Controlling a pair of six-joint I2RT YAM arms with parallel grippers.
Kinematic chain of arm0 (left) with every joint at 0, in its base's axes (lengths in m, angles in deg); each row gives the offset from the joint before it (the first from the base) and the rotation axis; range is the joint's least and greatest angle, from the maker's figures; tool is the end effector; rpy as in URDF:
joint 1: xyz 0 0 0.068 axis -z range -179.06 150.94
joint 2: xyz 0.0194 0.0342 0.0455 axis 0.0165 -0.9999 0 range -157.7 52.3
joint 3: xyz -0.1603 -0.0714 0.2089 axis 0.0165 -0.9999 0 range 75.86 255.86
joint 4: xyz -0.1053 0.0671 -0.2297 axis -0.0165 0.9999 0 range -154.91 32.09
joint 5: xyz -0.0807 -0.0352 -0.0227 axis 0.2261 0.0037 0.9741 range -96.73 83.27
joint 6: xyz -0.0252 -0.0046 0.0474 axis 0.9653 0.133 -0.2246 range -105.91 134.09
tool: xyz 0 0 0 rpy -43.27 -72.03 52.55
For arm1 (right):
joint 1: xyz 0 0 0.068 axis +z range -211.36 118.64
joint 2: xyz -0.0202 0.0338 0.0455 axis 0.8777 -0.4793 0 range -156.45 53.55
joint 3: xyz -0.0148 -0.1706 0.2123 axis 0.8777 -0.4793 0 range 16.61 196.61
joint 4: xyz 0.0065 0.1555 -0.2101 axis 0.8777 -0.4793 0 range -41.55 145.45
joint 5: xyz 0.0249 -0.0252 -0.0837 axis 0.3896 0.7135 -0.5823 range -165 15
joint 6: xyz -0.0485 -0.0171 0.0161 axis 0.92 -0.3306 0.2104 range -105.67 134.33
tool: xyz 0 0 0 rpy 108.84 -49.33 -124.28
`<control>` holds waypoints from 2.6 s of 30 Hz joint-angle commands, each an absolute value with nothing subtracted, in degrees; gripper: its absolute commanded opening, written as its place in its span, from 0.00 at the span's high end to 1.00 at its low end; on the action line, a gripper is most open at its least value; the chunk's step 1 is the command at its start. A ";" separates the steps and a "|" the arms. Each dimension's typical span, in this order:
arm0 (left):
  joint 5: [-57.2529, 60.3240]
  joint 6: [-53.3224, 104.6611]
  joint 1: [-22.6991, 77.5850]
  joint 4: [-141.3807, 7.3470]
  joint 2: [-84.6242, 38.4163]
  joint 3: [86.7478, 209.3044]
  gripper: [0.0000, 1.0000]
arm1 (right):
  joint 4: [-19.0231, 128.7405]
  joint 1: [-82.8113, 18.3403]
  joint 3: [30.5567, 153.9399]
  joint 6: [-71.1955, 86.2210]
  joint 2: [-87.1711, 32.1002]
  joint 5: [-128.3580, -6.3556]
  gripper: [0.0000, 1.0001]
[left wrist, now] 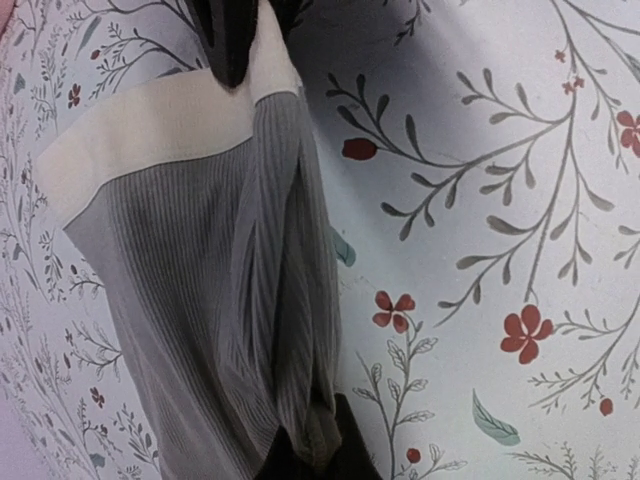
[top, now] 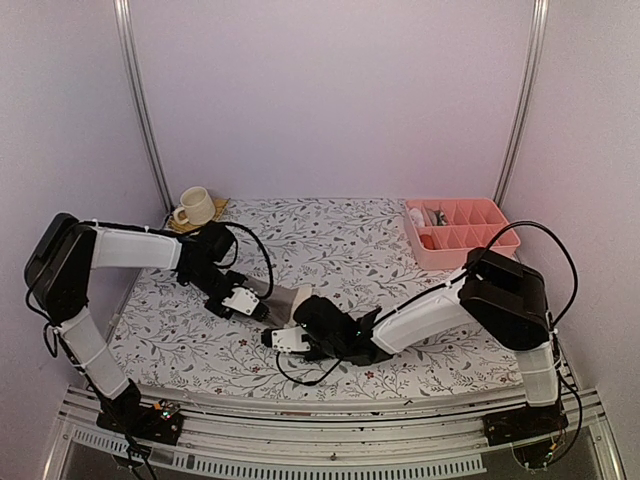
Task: Roll the underwear
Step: Pick up the underwear from the center of the board, then fold the underwear at the center of the board.
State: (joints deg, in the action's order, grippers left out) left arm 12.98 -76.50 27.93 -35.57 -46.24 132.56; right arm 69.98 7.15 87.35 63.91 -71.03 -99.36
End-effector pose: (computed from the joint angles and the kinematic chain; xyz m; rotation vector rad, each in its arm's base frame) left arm 0.2766 -0.1542 0.1541 2.3321 1.3228 -0.1615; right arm 0.1766 0.4088 0.1010 -1.7632 1.3184 -0.2957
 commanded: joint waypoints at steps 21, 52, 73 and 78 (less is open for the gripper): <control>16.49 -73.25 27.40 -24.58 -47.50 137.35 0.86 | 37.44 -4.37 101.10 28.39 -65.19 -59.60 0.98; 18.11 -66.38 27.46 -41.00 -42.54 132.35 0.32 | 37.26 -13.33 104.16 10.21 -69.31 -37.78 0.98; 12.62 -60.83 29.65 -46.35 -47.98 134.74 0.30 | 37.28 -18.48 106.22 2.59 -73.16 -31.10 0.98; 11.69 -59.73 30.35 -47.60 -48.86 135.20 0.32 | 35.75 -20.18 108.50 -0.81 -75.83 -28.15 0.98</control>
State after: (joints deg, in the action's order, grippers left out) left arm 12.65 -61.37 29.24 -45.65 -48.05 133.66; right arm 36.95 -18.51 106.11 2.16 -73.04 -31.62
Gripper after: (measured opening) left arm 0.691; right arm 0.035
